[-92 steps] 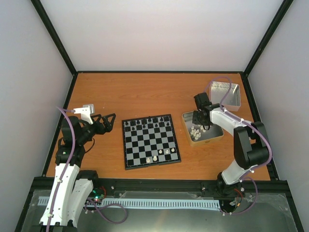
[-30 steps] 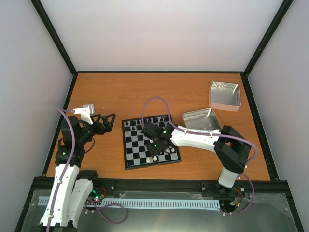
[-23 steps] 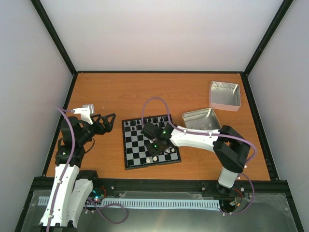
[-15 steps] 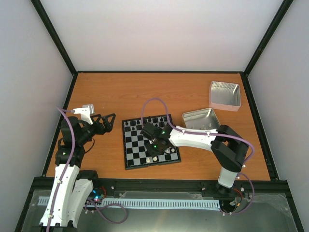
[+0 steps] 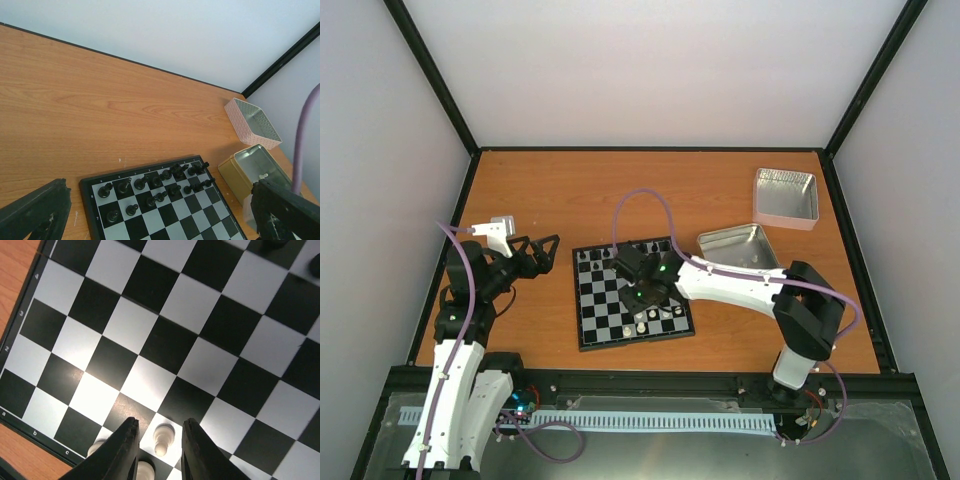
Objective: Set up the chess pieces on the board
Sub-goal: Place the chess piece on the chessboard, then pick up the chess piece from the storage box.
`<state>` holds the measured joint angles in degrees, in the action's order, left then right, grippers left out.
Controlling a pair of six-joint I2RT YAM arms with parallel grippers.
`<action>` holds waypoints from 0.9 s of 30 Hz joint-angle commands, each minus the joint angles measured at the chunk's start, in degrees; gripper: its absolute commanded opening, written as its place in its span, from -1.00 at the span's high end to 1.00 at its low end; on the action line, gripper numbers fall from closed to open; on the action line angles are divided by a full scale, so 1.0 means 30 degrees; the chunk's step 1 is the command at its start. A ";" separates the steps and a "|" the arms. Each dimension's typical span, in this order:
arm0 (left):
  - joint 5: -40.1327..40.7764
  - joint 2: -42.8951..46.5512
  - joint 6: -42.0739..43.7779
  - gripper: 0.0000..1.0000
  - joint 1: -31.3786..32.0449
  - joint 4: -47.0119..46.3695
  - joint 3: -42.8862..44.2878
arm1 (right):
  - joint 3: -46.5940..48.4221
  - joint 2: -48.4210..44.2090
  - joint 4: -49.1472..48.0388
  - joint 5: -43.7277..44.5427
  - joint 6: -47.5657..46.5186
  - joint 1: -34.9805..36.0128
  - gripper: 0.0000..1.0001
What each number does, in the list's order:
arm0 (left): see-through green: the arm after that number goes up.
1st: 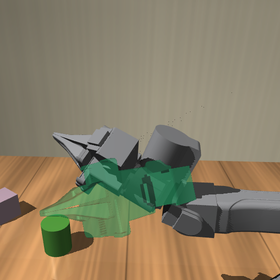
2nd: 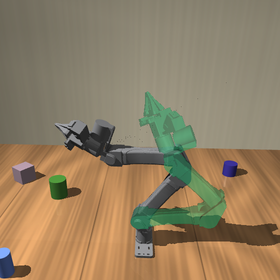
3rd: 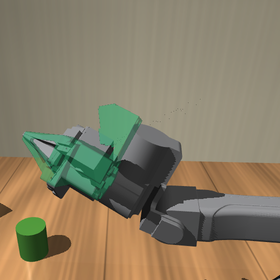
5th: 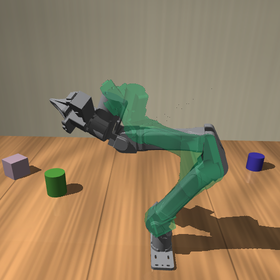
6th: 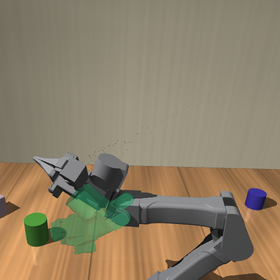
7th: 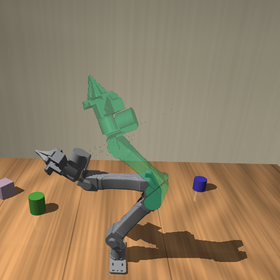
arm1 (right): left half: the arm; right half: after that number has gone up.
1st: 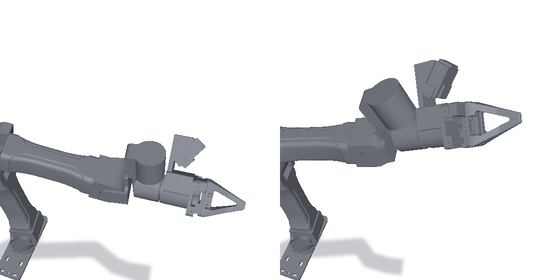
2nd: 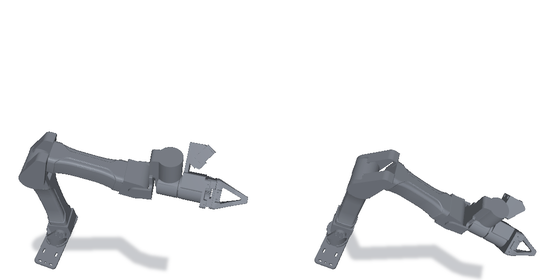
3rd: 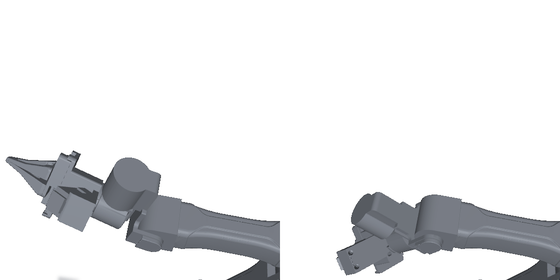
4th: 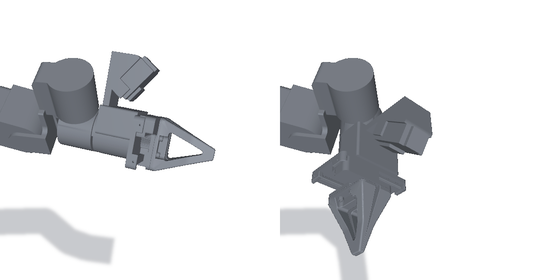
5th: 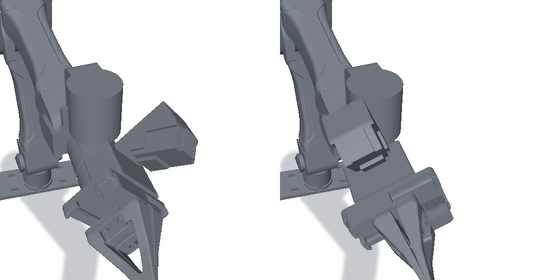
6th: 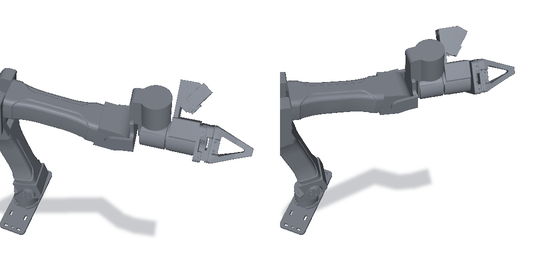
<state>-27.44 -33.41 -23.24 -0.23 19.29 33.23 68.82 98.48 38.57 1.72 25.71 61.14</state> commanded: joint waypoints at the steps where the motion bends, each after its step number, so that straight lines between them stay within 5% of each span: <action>1: -0.0037 0.0226 0.0036 -0.99 0.0076 -0.0244 0.0222 | 0.0283 -0.1112 0.0279 0.1309 0.0605 -0.0287 0.48; 17: -0.0039 0.0459 0.0083 -1.00 0.0074 -0.0301 0.0200 | -0.3991 -0.8100 0.1148 0.5264 0.2283 -0.8291 0.36; 27: -0.0099 0.0364 0.0160 -1.00 0.0076 -0.0239 0.0230 | -0.5931 -0.9294 0.1471 0.5870 0.1576 -1.3100 0.33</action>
<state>-27.46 -32.58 -23.24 -0.23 19.29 33.23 53.58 71.48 42.78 16.45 31.03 26.33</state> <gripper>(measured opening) 0.997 0.334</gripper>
